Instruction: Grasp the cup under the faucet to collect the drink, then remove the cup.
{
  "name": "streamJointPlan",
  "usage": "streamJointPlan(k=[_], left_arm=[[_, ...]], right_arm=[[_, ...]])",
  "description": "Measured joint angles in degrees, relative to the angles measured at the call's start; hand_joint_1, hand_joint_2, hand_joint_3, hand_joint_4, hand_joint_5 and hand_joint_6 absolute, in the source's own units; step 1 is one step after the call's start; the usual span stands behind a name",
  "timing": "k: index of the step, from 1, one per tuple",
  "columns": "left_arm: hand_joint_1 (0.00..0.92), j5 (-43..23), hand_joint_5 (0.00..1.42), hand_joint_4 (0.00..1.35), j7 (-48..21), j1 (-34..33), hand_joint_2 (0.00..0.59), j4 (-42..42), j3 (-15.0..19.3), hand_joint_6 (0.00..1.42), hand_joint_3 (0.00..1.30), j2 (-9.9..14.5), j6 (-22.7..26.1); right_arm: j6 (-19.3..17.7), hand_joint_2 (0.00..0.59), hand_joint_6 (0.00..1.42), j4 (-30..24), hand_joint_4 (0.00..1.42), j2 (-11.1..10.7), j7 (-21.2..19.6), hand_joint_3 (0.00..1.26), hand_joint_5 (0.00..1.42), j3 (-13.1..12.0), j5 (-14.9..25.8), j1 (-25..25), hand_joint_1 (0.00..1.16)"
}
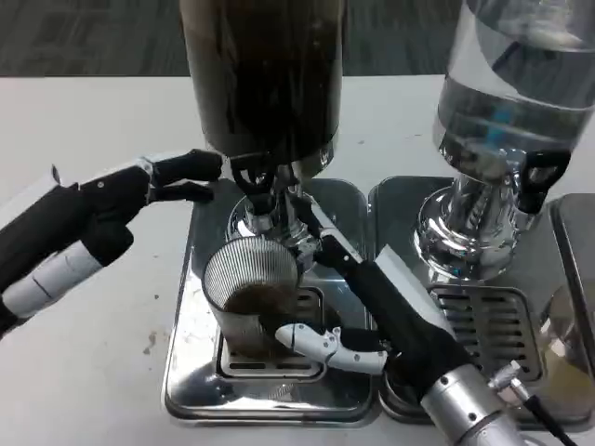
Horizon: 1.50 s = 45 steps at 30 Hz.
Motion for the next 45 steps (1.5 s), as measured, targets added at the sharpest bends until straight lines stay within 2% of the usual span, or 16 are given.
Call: streamJointPlan(k=[13,30,45], left_arm=[[0.0,4.2,0.25,0.2,4.6,4.3,0.092,3.8,0.8,0.14,0.23,-0.1,-4.8],[0.0,4.3,0.25,0.21,5.9,5.6,0.099,5.3,0.8,0.14,0.24,-0.1,-5.5],[0.0,4.4,0.26,0.23,6.7,6.9,0.107,5.5,0.8,0.14,0.27,-0.1,-5.5]], right_arm=[[-0.5,0.202,0.09,4.4,0.0,-0.1,2.3,0.0,0.0,0.6,0.5,-3.5,0.63],[0.6,0.183,0.07,5.7,0.0,-0.2,5.6,0.0,0.0,1.3,0.7,-6.6,0.62],[2.2,0.167,0.06,6.5,0.0,-0.1,5.9,0.0,0.0,2.1,-0.5,-8.6,0.68]])
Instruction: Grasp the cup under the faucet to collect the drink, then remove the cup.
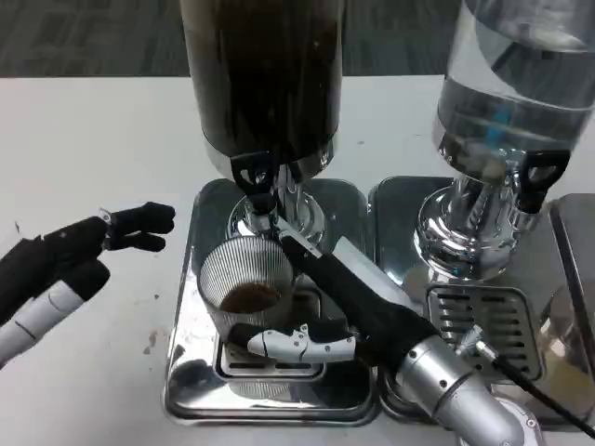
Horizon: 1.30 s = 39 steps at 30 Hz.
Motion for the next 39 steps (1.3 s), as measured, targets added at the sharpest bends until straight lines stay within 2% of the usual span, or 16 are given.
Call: streamJointPlan(k=[7,21,28,32,39], left_arm=[[0.0,0.0,0.26,0.23,0.1,0.9,0.107,0.0,0.0,0.14,0.27,0.0,0.0],[0.0,0.0,0.26,0.23,0.1,0.8,0.113,0.0,0.0,0.15,0.27,0.0,0.0],[0.0,0.0,0.26,0.23,0.1,0.9,0.114,0.0,0.0,0.15,0.27,0.2,0.1],[0.0,0.0,0.27,0.23,0.1,0.9,0.114,0.0,0.1,0.15,0.27,0.5,0.1],[0.0,-0.1,0.27,0.24,0.1,0.9,0.115,0.0,0.3,0.16,0.28,0.6,0.2]], right_arm=[[-0.8,0.165,0.06,0.7,0.0,0.1,-1.3,0.0,0.0,-0.2,0.1,0.6,0.69],[-0.7,0.169,0.07,0.3,0.0,-0.1,-1.2,0.0,0.0,-0.3,0.5,1.8,0.68],[0.9,0.169,0.07,-0.1,0.0,0.2,-1.6,0.0,0.0,0.0,-0.7,1.5,0.68],[2.2,0.169,0.07,-0.2,0.0,0.9,-2.9,0.0,0.0,0.3,-2.6,1.5,0.68],[2.5,0.169,0.08,-0.2,0.0,1.3,-3.8,0.0,0.0,0.8,-2.9,1.4,0.68]])
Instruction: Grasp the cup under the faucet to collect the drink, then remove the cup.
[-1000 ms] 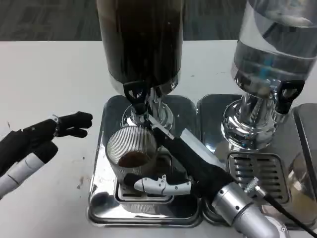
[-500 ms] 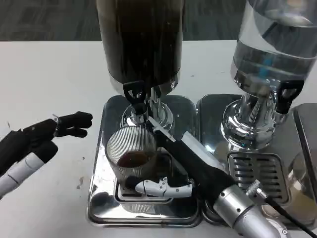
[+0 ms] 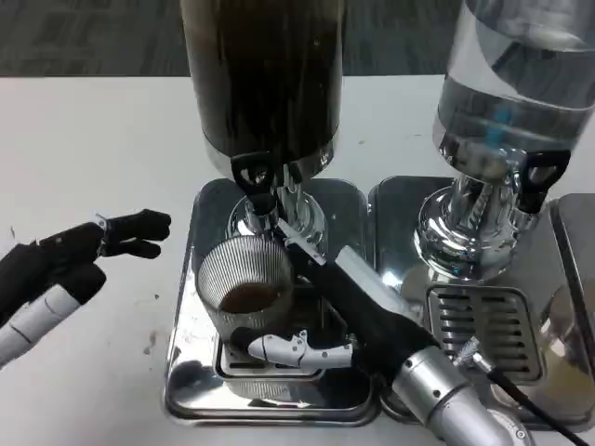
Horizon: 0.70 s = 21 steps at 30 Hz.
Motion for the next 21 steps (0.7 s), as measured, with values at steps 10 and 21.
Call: streamJointPlan(k=[10,21], left_arm=[[0.0,0.0,0.27,0.25,0.0,0.3,0.101,0.0,0.0,0.16,0.28,0.0,0.0],[0.0,0.0,0.27,0.25,0.0,0.4,0.108,0.0,0.1,0.17,0.29,0.0,0.2]], right_arm=[[0.6,0.179,0.17,-0.1,0.0,0.6,-2.3,0.0,0.04,0.4,-1.9,0.1,0.69],[0.8,0.183,0.28,-0.7,0.08,1.6,-2.8,0.07,0.18,1.1,-2.1,0.2,0.73]])
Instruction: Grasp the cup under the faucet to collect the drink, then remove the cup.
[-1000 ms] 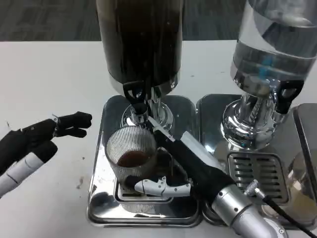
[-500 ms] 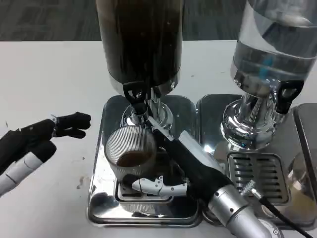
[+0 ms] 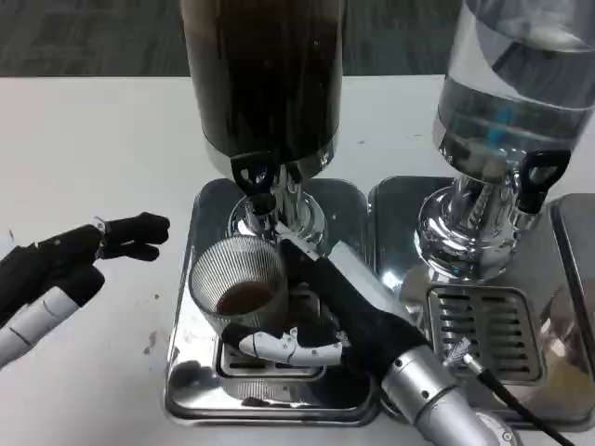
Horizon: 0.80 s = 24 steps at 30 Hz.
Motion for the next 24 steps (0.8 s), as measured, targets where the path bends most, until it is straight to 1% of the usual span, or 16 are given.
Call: streamJointPlan(k=[4,12,20,24], left_arm=[[0.0,0.0,0.27,0.26,0.0,0.1,0.11,0.0,0.0,0.17,0.29,0.0,0.2],[0.0,0.0,0.27,0.26,0.0,0.3,0.121,0.0,0.2,0.17,0.29,0.0,0.3],[0.0,0.0,0.27,0.26,0.1,0.4,0.127,0.0,1.1,0.18,0.29,0.0,0.3],[0.0,0.0,0.27,0.26,0.1,0.4,0.105,0.0,1.2,0.19,0.27,0.0,0.3]], right_arm=[[0.2,0.186,0.3,0.0,0.1,0.5,-0.3,0.08,0.2,0.2,-0.1,0.0,0.75],[0.3,0.19,0.36,0.0,0.22,0.8,-2.6,0.17,0.31,0.7,-2.1,0.0,0.76],[0.2,0.19,0.43,0.0,0.3,1.0,-4.8,0.23,0.38,1.1,-3.0,0.3,0.77],[0.1,0.196,0.48,0.1,0.36,1.2,-6.3,0.27,0.44,1.2,-3.4,0.6,0.77]])
